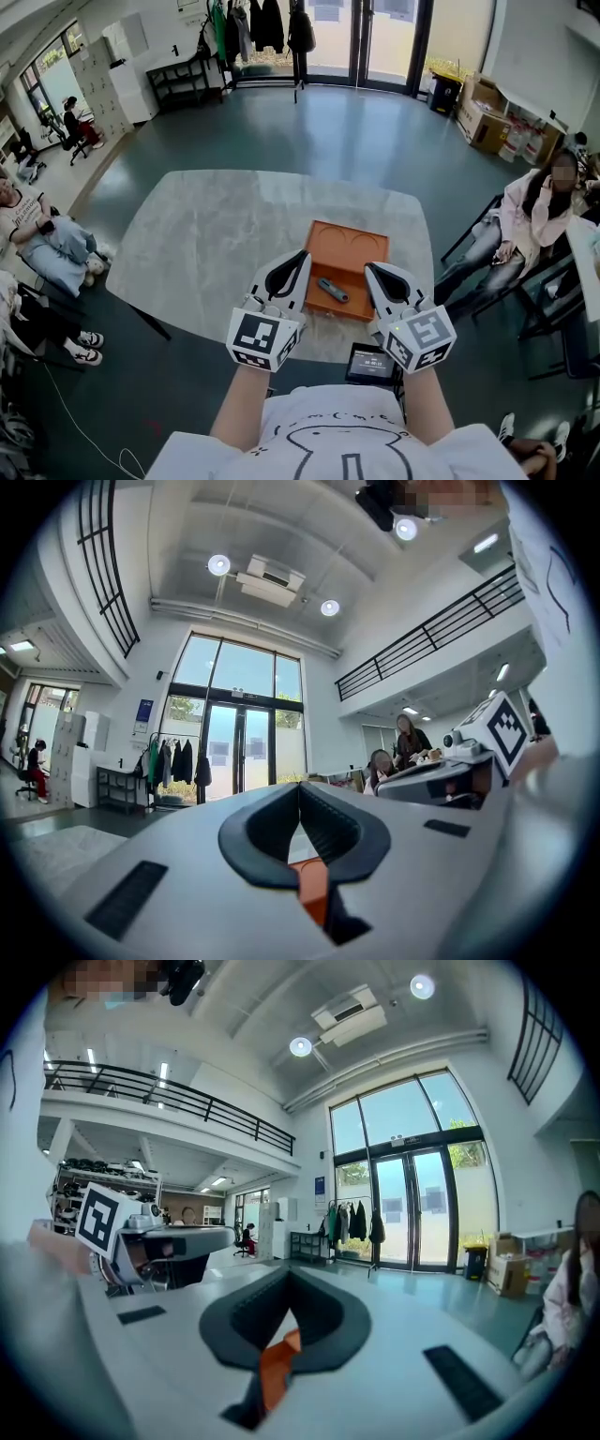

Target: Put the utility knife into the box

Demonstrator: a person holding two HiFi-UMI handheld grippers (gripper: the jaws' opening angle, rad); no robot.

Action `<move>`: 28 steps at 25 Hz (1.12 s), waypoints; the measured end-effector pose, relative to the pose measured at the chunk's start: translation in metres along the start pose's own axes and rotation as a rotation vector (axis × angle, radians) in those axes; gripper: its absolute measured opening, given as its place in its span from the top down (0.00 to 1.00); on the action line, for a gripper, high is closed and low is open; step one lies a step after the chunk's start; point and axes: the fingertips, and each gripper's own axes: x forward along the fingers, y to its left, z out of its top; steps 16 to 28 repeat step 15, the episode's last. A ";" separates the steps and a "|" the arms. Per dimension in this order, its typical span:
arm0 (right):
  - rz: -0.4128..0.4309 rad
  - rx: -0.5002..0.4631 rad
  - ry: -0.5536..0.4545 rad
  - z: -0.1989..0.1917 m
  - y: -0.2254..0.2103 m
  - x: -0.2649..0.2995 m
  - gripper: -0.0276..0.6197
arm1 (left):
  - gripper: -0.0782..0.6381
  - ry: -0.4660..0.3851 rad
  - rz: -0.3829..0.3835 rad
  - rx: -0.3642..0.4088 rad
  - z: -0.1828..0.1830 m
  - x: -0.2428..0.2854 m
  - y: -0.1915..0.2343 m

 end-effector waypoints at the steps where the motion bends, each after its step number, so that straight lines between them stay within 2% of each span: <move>1: -0.002 -0.001 -0.001 0.000 0.001 0.001 0.95 | 0.87 -0.001 -0.002 -0.001 0.000 -0.001 0.001; 28: -0.021 -0.005 0.011 0.001 0.005 0.001 0.95 | 0.87 0.006 -0.015 -0.022 -0.004 -0.002 0.005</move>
